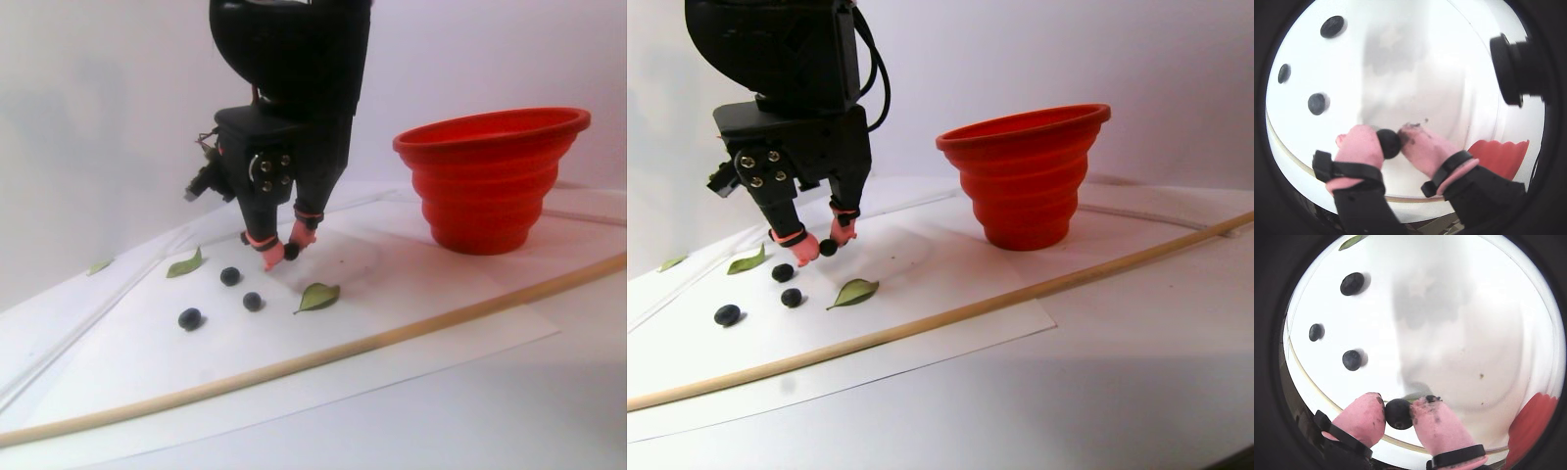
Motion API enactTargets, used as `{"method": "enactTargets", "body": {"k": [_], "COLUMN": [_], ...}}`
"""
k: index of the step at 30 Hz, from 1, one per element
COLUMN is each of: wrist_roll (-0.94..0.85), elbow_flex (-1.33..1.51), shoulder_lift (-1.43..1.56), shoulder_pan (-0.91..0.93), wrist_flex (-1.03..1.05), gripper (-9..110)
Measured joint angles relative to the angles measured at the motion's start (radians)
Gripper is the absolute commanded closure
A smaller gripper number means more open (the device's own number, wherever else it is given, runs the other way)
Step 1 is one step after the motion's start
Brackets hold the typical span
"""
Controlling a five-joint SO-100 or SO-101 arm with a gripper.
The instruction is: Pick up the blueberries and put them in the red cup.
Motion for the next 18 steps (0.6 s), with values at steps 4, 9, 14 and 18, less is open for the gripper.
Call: {"method": "enactTargets", "body": {"k": [4, 9, 14, 18], "wrist_roll": [0.006, 0.023, 0.023, 0.023], "elbow_flex": [0.008, 0.009, 0.009, 0.009], "shoulder_lift": [0.061, 0.160, 0.221, 0.275], "shoulder_pan": [0.003, 0.025, 0.048, 0.055], "wrist_flex": [0.054, 0.170, 0.233, 0.284], "gripper": [92, 92, 92, 92]}}
